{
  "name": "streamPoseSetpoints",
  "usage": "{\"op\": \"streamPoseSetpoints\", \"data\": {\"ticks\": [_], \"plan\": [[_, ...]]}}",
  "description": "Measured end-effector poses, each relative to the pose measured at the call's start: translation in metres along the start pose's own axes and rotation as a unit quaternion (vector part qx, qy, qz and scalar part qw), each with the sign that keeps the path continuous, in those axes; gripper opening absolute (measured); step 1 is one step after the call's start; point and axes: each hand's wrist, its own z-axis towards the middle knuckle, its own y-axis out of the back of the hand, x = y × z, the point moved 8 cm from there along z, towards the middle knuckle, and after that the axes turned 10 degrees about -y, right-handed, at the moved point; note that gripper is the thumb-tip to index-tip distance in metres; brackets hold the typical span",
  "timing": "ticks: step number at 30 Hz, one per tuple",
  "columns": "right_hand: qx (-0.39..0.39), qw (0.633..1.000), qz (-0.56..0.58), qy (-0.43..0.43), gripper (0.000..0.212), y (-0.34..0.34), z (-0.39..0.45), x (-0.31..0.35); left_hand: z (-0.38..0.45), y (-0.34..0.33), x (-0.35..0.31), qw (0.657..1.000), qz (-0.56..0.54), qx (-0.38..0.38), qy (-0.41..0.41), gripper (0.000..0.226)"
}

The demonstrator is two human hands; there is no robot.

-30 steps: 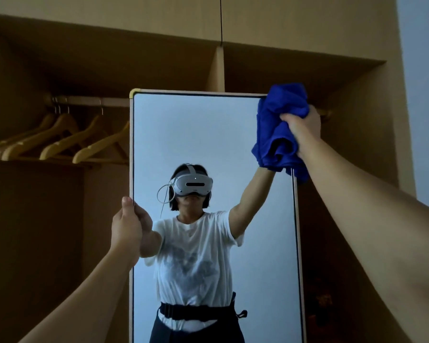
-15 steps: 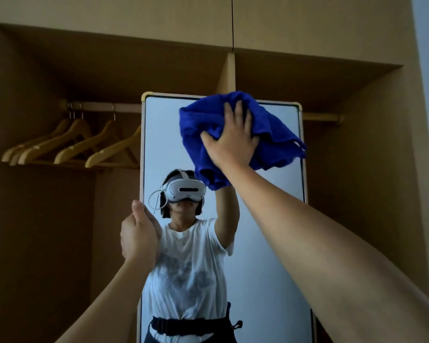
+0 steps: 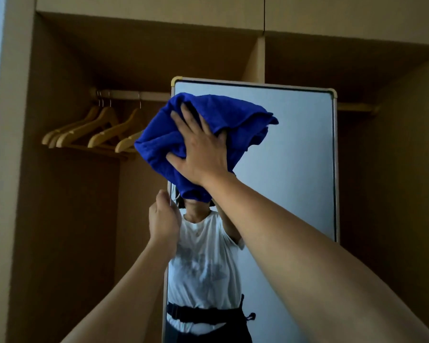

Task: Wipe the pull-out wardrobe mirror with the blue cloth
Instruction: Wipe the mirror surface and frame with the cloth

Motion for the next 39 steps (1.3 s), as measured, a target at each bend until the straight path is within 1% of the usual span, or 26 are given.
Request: {"op": "streamPoseSetpoints", "data": {"ticks": [3, 5, 7, 11, 13, 15, 17, 20, 22, 25, 26, 28, 30, 32, 34, 37, 39], "plan": [[0.007, 1.000, 0.015, 0.024, 0.080, -0.007, -0.031, 0.001, -0.001, 0.001, 0.000, 0.997, -0.071, 0.007, 0.017, 0.026], [0.016, 0.999, 0.040, 0.031, 0.078, -0.015, -0.056, -0.001, -0.002, 0.001, 0.003, 0.991, -0.128, 0.019, 0.032, 0.026], [0.020, 0.997, 0.069, 0.019, 0.076, -0.019, -0.075, -0.006, -0.003, 0.001, 0.007, 0.982, -0.177, 0.025, 0.058, 0.029], [0.033, 0.996, 0.079, 0.021, 0.076, -0.026, -0.104, -0.016, -0.007, 0.006, 0.012, 0.979, -0.186, 0.023, 0.081, 0.028], [0.037, 0.995, 0.086, 0.021, 0.076, -0.032, -0.123, -0.021, -0.010, 0.007, 0.016, 0.979, -0.175, 0.031, 0.103, 0.031], [0.037, 0.995, 0.092, 0.018, 0.077, -0.038, -0.143, -0.026, -0.015, 0.005, 0.019, 0.977, -0.164, 0.054, 0.124, 0.033], [0.033, 0.995, 0.094, 0.029, 0.077, -0.044, -0.162, -0.029, -0.018, 0.006, 0.022, 0.980, -0.141, 0.077, 0.117, 0.035], [0.043, 0.992, 0.094, 0.072, 0.080, -0.057, -0.193, -0.033, -0.024, 0.008, 0.028, 0.986, -0.072, 0.115, 0.099, 0.044], [0.062, 0.989, 0.097, 0.092, 0.082, -0.066, -0.216, -0.038, -0.025, 0.011, 0.034, 0.988, -0.030, 0.126, 0.083, 0.046], [0.088, 0.989, 0.092, 0.076, 0.084, -0.080, -0.243, -0.052, -0.030, 0.022, 0.049, 0.990, 0.058, 0.122, 0.038, 0.049], [0.092, 0.990, 0.087, 0.067, 0.083, -0.083, -0.249, -0.057, -0.035, 0.027, 0.058, 0.988, 0.091, 0.124, 0.035, 0.051], [0.095, 0.991, 0.074, 0.055, 0.081, -0.087, -0.257, -0.065, -0.051, 0.038, 0.087, 0.981, 0.135, 0.130, 0.057, 0.055], [0.097, 0.992, 0.065, 0.052, 0.079, -0.091, -0.259, -0.069, -0.064, 0.049, 0.118, 0.977, 0.143, 0.122, 0.101, 0.057], [0.094, 0.992, 0.061, 0.050, 0.078, -0.094, -0.259, -0.070, -0.073, 0.056, 0.141, 0.975, 0.143, 0.111, 0.125, 0.055], [0.089, 0.993, 0.057, 0.051, 0.077, -0.097, -0.259, -0.071, -0.077, 0.059, 0.154, 0.974, 0.147, 0.112, 0.133, 0.051], [0.080, 0.993, 0.053, 0.075, 0.078, -0.097, -0.257, -0.073, -0.083, 0.063, 0.164, 0.969, 0.162, 0.122, 0.138, 0.054], [0.084, 0.991, 0.062, 0.082, 0.078, -0.095, -0.253, -0.083, -0.085, 0.065, 0.165, 0.970, 0.167, 0.115, 0.134, 0.057]]}}
